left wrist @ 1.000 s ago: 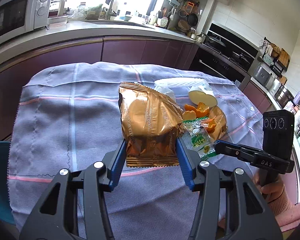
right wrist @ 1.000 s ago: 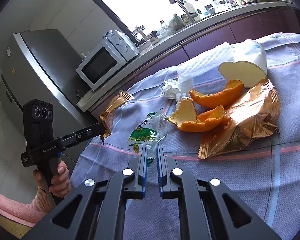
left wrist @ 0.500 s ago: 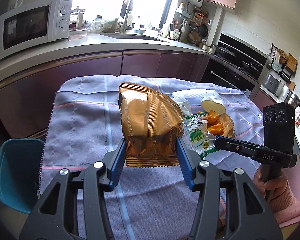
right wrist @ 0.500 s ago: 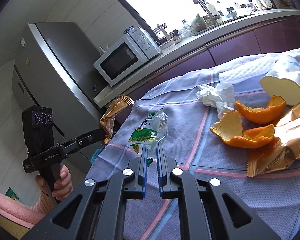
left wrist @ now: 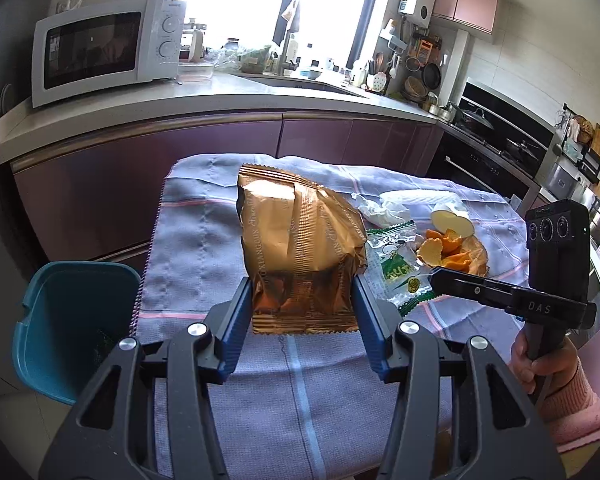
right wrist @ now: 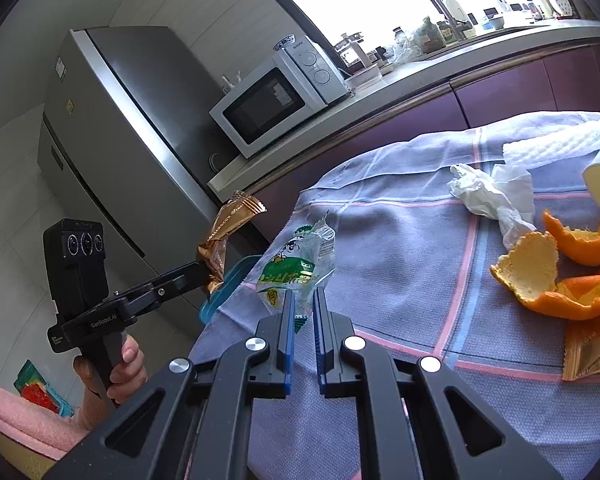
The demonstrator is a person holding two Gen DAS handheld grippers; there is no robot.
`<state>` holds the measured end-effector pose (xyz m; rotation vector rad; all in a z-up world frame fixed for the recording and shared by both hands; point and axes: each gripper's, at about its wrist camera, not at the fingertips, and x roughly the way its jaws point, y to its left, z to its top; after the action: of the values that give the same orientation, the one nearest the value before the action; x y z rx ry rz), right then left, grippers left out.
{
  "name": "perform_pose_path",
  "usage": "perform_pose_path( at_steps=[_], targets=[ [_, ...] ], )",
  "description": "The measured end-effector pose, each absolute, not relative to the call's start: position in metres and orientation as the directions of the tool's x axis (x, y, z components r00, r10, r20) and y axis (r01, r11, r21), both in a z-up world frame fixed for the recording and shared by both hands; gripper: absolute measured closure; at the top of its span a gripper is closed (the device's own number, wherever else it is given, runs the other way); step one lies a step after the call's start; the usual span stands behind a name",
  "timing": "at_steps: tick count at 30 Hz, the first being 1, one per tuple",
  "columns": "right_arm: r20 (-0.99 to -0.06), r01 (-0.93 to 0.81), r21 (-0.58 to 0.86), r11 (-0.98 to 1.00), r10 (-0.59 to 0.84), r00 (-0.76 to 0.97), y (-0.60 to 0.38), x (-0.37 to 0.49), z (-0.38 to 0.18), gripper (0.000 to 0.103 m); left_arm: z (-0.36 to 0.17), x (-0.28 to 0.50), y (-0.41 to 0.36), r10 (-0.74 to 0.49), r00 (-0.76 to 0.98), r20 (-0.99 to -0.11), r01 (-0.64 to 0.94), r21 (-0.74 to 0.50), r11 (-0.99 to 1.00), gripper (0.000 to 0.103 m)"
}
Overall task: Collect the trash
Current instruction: 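Carry the gold wrapper and green candy wrapper over to the teal bin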
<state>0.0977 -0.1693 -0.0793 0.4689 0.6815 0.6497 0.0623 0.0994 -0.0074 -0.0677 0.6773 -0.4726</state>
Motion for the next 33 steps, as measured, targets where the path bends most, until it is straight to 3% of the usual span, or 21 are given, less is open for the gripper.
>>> perform_pose_path(
  at_steps=[33],
  targets=[
    [-0.451, -0.532, 0.577, 0.619, 0.785, 0.424, -0.056, 0.149, -0.067, 0.095, -0.01, 0.051, 0.208, -0.275, 0.762, -0.586, 0.174, -0.223, 0.959, 0.053]
  ],
)
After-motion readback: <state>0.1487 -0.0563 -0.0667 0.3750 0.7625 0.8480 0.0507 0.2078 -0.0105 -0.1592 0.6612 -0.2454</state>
